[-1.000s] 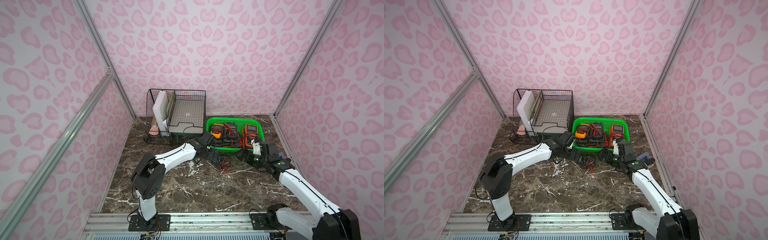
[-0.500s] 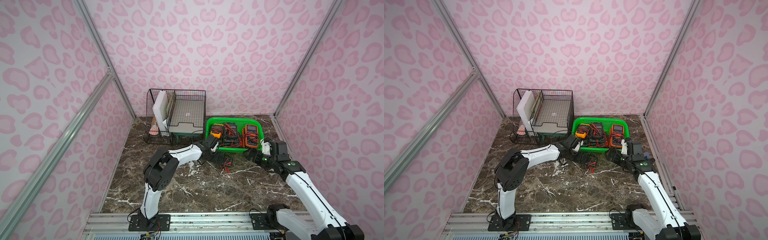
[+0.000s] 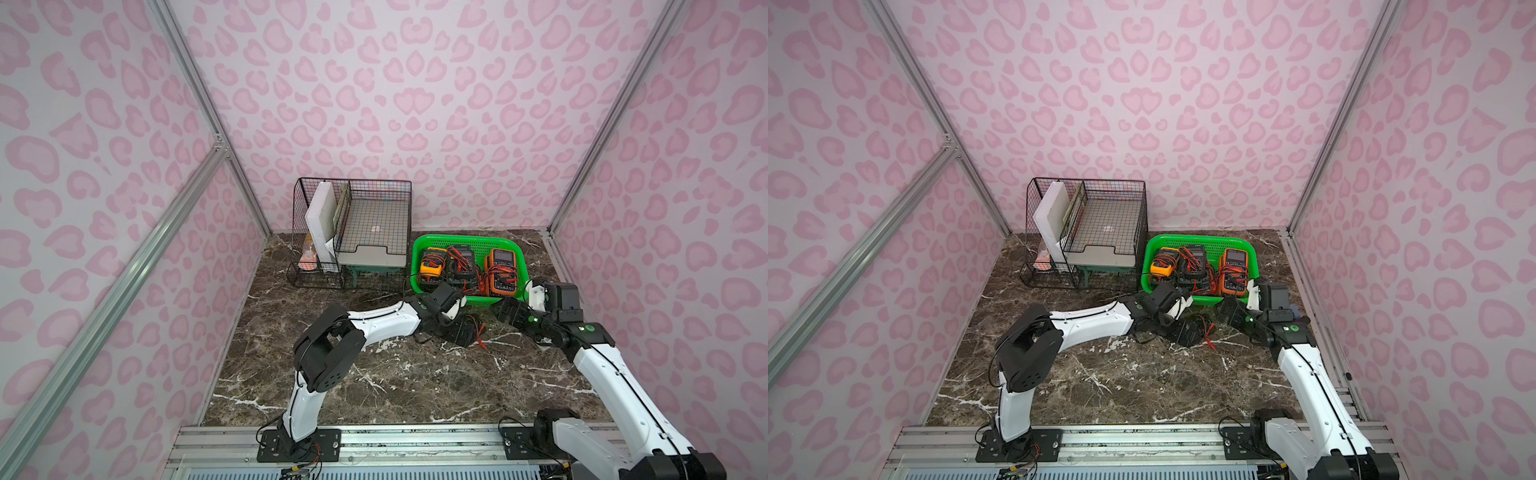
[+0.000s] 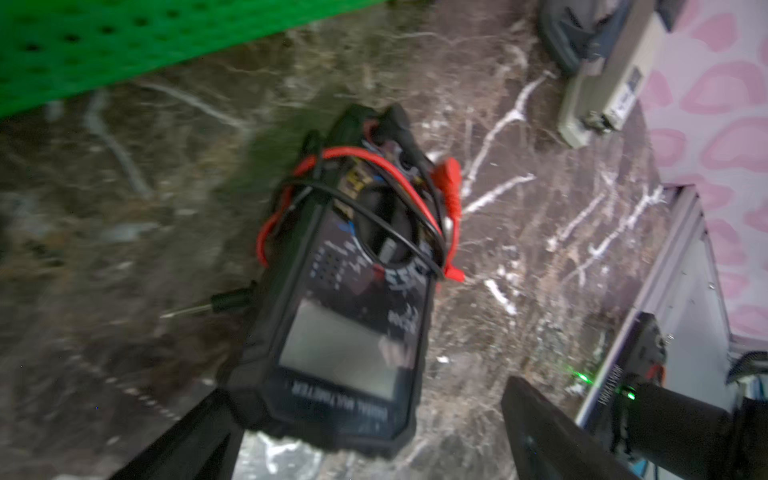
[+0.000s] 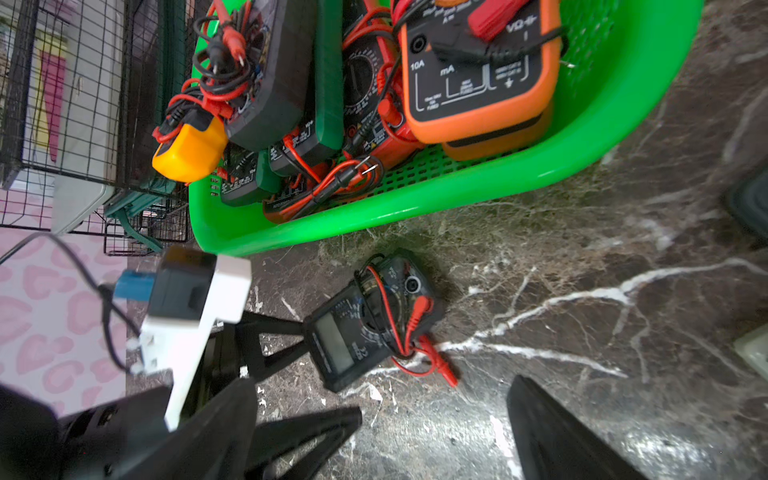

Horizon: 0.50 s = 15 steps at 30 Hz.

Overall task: Put the multimeter into the basket
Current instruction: Pick up the multimeter from the center of the board.

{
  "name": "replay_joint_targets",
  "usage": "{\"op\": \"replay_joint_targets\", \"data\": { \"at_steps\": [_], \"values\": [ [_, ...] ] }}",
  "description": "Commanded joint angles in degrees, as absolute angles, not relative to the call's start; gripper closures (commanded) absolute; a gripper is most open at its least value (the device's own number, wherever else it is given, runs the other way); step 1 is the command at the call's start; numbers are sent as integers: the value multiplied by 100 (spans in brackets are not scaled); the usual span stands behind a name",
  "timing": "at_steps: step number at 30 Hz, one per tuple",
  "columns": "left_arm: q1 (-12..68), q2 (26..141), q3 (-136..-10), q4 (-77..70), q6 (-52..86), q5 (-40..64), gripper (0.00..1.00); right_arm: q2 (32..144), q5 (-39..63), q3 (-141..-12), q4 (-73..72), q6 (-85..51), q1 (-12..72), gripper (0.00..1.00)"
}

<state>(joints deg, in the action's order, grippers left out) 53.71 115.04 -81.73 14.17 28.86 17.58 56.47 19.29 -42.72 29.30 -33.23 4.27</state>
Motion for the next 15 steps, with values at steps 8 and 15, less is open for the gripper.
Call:
{"op": "replay_joint_targets", "data": {
  "at_steps": [8,15],
  "values": [
    [5746,10972,-8674,2610,2715,660,2,5677,1715,-4174,3022,-3678,321,1],
    [5564,10599,-8897,3572,2484,-122,2,5617,1070,-3914,3319,-4582,911,1]
  ]
}}
